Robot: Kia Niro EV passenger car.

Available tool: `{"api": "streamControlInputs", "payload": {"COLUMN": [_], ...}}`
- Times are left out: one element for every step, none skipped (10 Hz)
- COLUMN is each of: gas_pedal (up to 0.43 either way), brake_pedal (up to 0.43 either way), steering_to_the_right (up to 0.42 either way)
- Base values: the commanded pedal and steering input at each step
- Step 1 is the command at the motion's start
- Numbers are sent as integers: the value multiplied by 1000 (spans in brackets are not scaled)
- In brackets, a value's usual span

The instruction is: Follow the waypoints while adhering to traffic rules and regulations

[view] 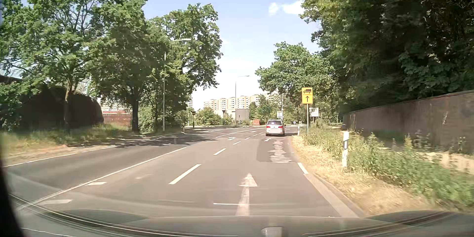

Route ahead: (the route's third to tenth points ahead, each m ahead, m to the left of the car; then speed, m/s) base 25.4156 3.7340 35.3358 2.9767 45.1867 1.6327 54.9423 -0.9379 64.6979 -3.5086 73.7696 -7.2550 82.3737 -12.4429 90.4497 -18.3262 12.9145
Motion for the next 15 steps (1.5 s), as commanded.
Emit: {"api": "streamControlInputs", "payload": {"gas_pedal": [59,59,59,59,59,59,59,59,59,59,59,59,59,59,59], "brake_pedal": [30,30,30,30,30,30,30,30,30,30,30,30,30,30,30], "steering_to_the_right": [21,21,21,21,21,21,21,21,23,23,23,21,20,18,18]}}
